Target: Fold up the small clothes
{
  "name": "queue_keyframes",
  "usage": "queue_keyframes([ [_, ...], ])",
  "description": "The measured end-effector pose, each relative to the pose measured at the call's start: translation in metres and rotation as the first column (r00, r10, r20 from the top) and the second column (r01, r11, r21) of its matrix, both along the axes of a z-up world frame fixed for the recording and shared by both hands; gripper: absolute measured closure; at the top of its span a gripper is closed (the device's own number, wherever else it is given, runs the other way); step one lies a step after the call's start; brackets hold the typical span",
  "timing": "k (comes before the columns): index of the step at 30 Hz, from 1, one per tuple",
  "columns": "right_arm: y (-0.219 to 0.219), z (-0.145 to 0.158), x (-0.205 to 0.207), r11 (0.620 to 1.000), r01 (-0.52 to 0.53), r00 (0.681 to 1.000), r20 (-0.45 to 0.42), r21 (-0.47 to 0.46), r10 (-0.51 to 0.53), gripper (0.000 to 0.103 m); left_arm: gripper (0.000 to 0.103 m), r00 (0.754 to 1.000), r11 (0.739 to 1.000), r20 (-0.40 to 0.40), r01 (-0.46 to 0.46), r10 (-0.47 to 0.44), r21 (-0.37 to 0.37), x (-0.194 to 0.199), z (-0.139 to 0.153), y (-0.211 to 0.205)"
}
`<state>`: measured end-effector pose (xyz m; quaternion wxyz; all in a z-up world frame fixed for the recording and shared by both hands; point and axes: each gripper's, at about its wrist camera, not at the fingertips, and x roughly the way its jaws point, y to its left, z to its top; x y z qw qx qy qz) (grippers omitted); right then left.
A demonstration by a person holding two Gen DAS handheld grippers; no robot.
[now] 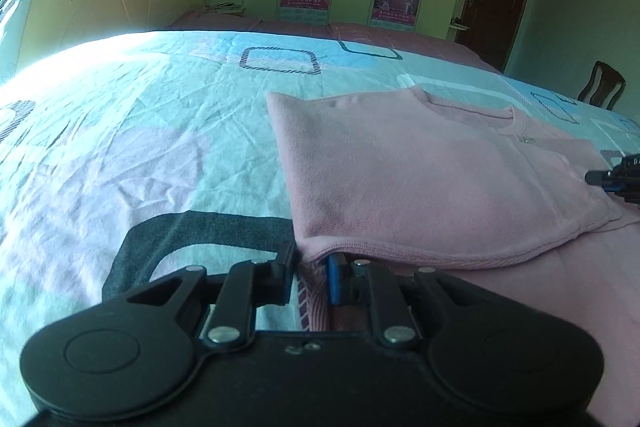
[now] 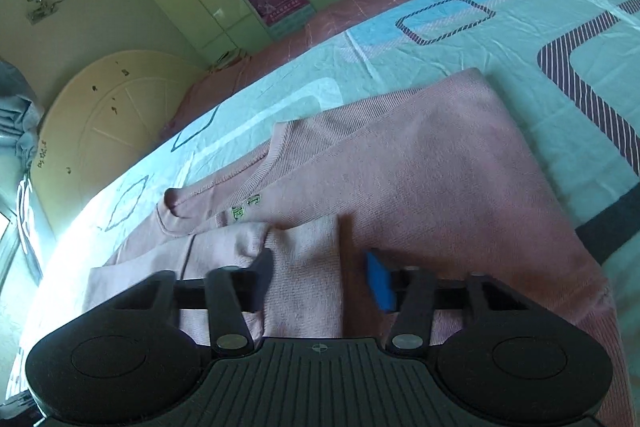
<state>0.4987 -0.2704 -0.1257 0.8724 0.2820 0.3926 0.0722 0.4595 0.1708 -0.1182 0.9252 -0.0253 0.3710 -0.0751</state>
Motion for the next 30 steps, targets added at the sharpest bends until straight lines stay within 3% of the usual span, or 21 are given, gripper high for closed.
queue_keyframes([
  [3,0.012,0.024,-0.017,0.993,-0.022,0.990,0.136,-0.112,0.037,0.100,0.092,1.000,1.000,0.007,-0.016,0.016,0.006,0.003,-0.002,-0.001],
  [6,0.020,0.052,-0.043,0.982,0.017,0.946,0.320,-0.190,0.045,0.101,0.092,1.000,0.997,0.022,0.004,-0.006,0.074,0.001,-0.004,-0.010],
  [8,0.028,0.039,-0.036,0.956,0.024,0.964,0.259,-0.292,0.055,0.101,0.092,1.000,0.997,0.029,0.007,-0.010,0.083,0.000,-0.006,-0.011],
  [11,0.026,0.000,-0.021,0.961,-0.033,0.995,0.077,-0.273,0.056,0.100,0.089,1.000,0.997,0.021,0.007,-0.009,0.082,0.001,-0.005,-0.010],
  [12,0.025,-0.003,-0.023,0.964,-0.032,0.996,0.068,-0.265,0.052,0.100,0.089,1.000,0.996,0.018,0.015,-0.016,0.087,0.001,-0.004,-0.010],
  [13,0.022,-0.002,-0.024,0.966,-0.020,0.997,0.066,-0.259,0.038,0.100,0.077,1.000,0.995,0.018,0.014,-0.016,0.104,-0.001,-0.003,-0.010],
  [14,0.021,0.003,-0.026,0.965,-0.008,0.998,0.051,-0.263,0.022,0.100,0.051,1.000,0.992,0.018,0.008,-0.011,0.126,-0.003,-0.001,-0.010],
  [16,0.020,0.017,-0.041,0.954,0.046,0.996,0.088,-0.297,-0.020,0.086,0.021,0.999,0.985,0.046,-0.031,0.024,0.172,-0.017,0.007,-0.005],
  [17,0.021,0.025,-0.049,0.958,0.047,0.993,0.116,-0.284,-0.014,0.082,0.030,0.996,0.984,0.084,-0.044,0.030,0.171,-0.027,0.013,-0.003],
  [18,0.026,0.030,-0.056,0.966,0.013,0.991,0.130,-0.257,0.021,0.081,0.032,0.993,0.986,0.117,-0.044,0.025,0.159,-0.037,0.021,-0.004],
  [21,0.063,0.039,-0.067,0.947,-0.127,0.973,0.151,-0.294,0.177,0.081,0.033,0.984,0.987,0.167,0.029,-0.056,0.159,-0.044,0.032,-0.032],
  [24,0.099,0.032,-0.061,0.936,-0.228,0.955,0.126,-0.268,0.268,0.081,0.032,0.980,0.985,0.147,0.116,-0.135,0.128,-0.027,0.025,-0.070],
  [27,0.125,0.020,-0.059,0.897,-0.302,0.932,0.096,-0.322,0.348,0.081,0.032,0.978,0.977,0.103,0.165,-0.179,0.137,-0.011,0.009,-0.094],
  [30,0.117,0.009,-0.061,0.878,-0.323,0.929,0.058,-0.352,0.365,0.081,0.031,0.984,0.978,0.055,0.159,-0.167,0.137,-0.008,-0.009,-0.085],
])
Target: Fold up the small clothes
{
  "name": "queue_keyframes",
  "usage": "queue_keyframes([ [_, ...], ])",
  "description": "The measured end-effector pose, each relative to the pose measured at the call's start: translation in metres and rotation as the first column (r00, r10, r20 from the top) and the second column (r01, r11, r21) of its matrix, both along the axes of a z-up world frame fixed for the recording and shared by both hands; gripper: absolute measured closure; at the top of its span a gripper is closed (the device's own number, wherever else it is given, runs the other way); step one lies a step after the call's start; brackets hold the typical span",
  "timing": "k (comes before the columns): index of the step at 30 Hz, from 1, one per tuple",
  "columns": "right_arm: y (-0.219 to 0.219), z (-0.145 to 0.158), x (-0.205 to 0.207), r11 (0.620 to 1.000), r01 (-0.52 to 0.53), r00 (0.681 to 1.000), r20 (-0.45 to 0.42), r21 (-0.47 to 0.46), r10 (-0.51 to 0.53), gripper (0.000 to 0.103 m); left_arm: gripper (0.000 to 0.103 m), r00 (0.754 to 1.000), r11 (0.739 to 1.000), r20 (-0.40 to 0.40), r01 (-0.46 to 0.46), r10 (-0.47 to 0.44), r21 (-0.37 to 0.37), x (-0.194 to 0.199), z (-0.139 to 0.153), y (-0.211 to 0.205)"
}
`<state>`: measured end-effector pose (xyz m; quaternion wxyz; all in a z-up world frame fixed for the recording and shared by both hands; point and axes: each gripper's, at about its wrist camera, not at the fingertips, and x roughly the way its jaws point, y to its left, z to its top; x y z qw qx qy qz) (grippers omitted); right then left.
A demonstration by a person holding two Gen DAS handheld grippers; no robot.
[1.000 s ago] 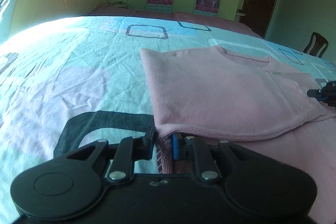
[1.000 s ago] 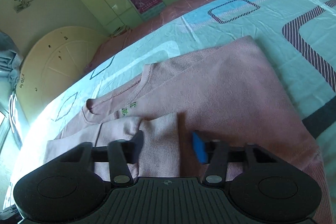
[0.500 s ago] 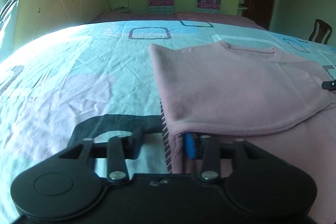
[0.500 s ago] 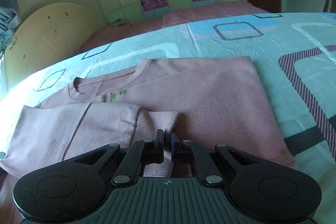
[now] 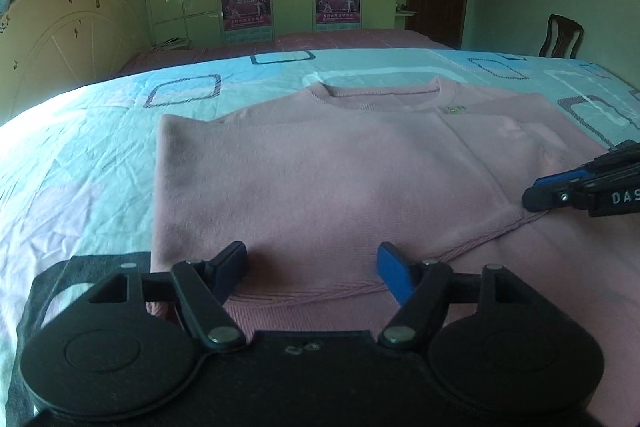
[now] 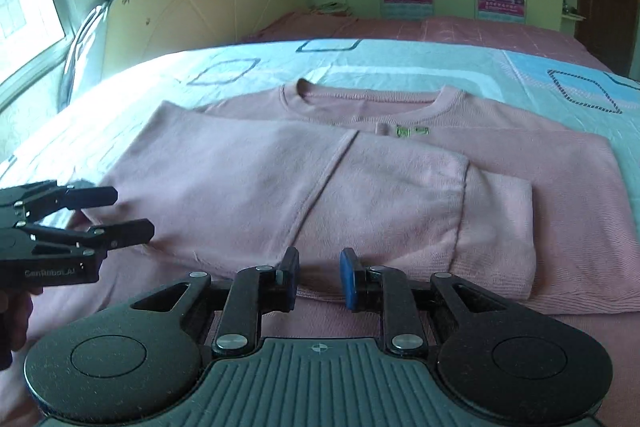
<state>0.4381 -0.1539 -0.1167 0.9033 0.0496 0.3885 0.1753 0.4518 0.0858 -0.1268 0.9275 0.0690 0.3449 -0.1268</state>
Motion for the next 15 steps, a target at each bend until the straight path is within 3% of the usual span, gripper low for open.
queue_keyframes([
  [5,-0.049,0.009,-0.010,0.992,0.113,0.994,0.006,0.049,-0.113,0.081,0.029,0.999,0.997,-0.041,-0.029,0.026,-0.074,-0.002,0.005,0.033],
  [10,-0.061,0.011,0.041,0.978,0.195,0.981,-0.007,0.067,-0.195,0.081,0.027,0.999,0.994,-0.027,-0.025,0.022,-0.105,0.049,0.018,0.032],
  [12,-0.057,0.006,0.068,0.978,0.207,0.978,-0.033,0.018,-0.206,0.081,0.024,0.998,0.996,-0.056,-0.016,0.011,-0.085,0.090,0.016,0.027],
  [15,-0.064,0.001,0.098,0.966,0.256,0.965,-0.047,-0.026,-0.257,0.081,0.022,0.996,0.999,-0.084,-0.018,0.021,0.028,0.142,0.003,0.028],
])
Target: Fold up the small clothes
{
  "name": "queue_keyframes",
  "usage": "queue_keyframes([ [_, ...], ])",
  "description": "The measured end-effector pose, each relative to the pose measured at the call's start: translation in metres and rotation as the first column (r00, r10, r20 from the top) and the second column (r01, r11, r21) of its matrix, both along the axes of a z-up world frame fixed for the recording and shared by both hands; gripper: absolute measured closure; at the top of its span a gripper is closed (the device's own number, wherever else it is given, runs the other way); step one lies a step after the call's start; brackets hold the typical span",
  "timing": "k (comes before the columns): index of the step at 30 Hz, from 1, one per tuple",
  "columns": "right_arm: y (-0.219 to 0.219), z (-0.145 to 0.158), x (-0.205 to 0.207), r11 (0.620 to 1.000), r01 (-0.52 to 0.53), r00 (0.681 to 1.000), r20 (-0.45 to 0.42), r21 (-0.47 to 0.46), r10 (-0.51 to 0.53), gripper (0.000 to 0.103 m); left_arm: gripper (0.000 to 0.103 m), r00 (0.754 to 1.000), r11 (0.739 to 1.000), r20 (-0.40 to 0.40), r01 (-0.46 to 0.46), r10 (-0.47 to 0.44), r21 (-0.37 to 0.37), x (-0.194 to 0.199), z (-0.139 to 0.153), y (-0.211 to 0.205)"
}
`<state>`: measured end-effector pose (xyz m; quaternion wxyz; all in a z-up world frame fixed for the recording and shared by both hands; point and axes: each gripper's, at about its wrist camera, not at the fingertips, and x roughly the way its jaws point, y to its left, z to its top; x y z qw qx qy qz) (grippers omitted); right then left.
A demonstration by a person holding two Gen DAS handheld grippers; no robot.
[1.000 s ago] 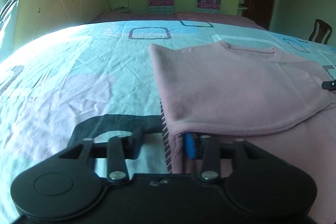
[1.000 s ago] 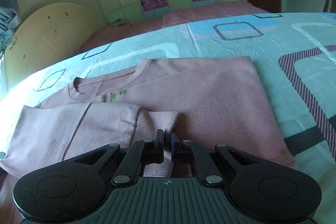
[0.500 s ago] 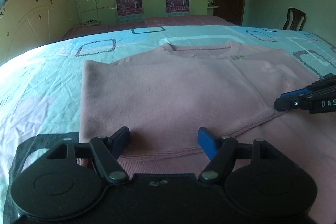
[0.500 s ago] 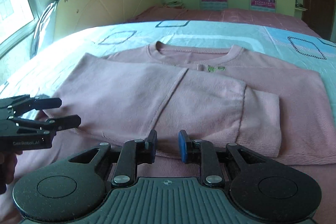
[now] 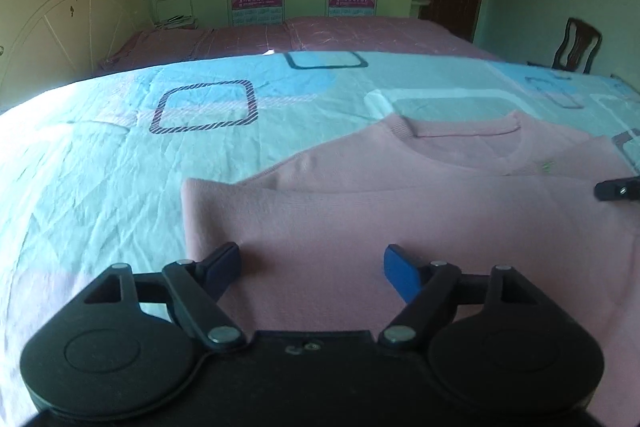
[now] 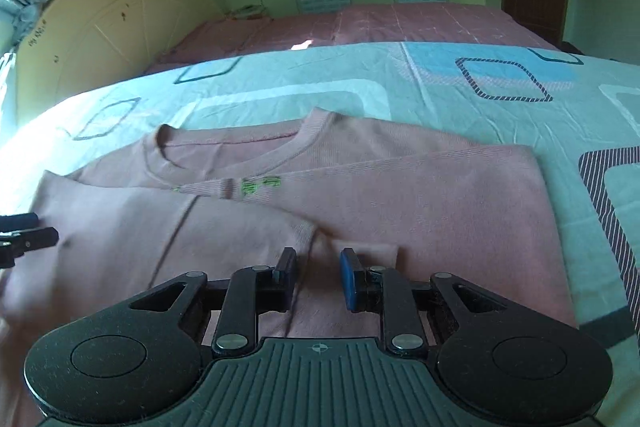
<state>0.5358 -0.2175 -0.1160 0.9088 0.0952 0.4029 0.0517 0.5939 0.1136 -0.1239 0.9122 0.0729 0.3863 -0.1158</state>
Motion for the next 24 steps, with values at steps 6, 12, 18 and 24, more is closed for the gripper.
queue_keyframes([
  [6,-0.009,0.015,0.001,0.998,0.051,0.998,0.034,-0.025,-0.050,0.081,0.031,0.996,0.996,0.042,-0.071,0.073,-0.047,0.007,0.012,0.017],
  [12,0.067,0.019,0.004,0.993,-0.117,0.991,0.068,0.020,0.116,0.043,0.015,0.994,0.997,0.097,0.054,-0.048,-0.059,-0.020,0.015,-0.044],
  [18,0.105,0.004,0.007,0.975,-0.217,0.974,0.053,-0.042,0.219,0.042,0.015,0.995,0.996,0.046,-0.085,0.086,-0.020,-0.005,-0.008,-0.016],
  [24,0.041,-0.010,0.003,0.998,-0.050,0.998,0.029,-0.032,0.051,0.066,0.017,0.995,0.999,0.079,-0.053,0.053,-0.003,-0.015,-0.008,0.005],
])
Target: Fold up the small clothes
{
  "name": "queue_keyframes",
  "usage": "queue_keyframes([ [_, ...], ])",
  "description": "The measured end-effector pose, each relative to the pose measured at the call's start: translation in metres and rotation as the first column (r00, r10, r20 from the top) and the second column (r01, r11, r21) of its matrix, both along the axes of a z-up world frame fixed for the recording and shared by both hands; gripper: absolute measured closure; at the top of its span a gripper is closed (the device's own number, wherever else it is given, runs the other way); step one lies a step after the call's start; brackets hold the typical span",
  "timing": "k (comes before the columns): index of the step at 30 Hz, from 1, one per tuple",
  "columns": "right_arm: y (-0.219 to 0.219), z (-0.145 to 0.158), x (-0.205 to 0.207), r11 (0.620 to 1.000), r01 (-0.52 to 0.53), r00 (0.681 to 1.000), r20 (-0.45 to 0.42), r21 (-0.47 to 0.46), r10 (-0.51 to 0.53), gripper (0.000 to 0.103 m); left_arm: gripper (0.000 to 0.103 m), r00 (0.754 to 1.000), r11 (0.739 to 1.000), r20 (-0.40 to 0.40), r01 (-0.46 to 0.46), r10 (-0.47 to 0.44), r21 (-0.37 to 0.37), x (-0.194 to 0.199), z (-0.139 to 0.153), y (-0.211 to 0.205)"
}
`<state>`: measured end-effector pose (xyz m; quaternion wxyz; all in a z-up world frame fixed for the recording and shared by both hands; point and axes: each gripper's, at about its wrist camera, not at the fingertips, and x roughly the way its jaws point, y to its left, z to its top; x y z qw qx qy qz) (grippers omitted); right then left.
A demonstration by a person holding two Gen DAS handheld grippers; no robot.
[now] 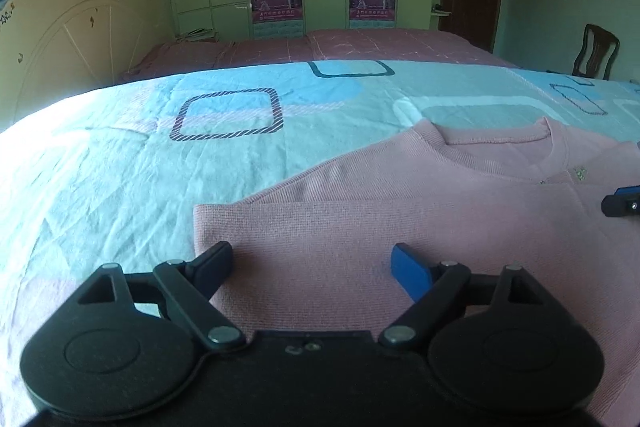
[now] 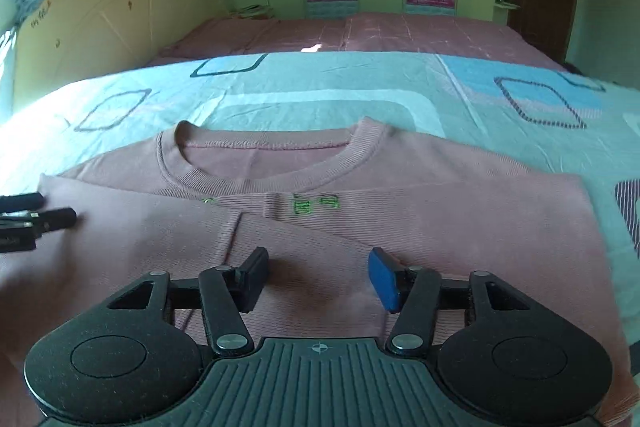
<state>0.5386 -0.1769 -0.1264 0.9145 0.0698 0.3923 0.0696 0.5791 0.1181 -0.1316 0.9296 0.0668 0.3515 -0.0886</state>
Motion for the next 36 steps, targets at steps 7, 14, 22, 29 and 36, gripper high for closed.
queue_keyframes([
  [7,0.011,0.008,-0.005,0.999,0.013,1.000,0.001,-0.040,-0.013,0.065,0.017,1.000,1.000,-0.013,-0.024,0.024,-0.004,-0.003,0.003,-0.004],
  [14,0.010,0.028,-0.050,1.000,-0.008,0.998,0.067,-0.029,0.010,0.045,0.021,0.999,0.989,-0.015,-0.049,0.048,-0.141,-0.059,0.021,0.015],
  [22,0.003,0.012,-0.090,0.997,-0.034,0.999,0.010,-0.069,0.035,0.045,0.024,1.000,0.999,-0.013,0.009,-0.010,-0.040,-0.121,0.008,0.006],
  [29,-0.024,0.015,-0.100,0.998,0.053,0.999,-0.006,-0.035,-0.053,0.045,0.024,0.997,0.993,-0.049,-0.060,0.056,-0.099,-0.121,0.009,0.028],
  [36,-0.030,0.008,-0.100,0.993,0.096,0.994,-0.042,-0.062,-0.099,0.045,0.016,0.996,0.995,-0.047,-0.073,0.070,-0.074,-0.125,0.003,0.022],
])
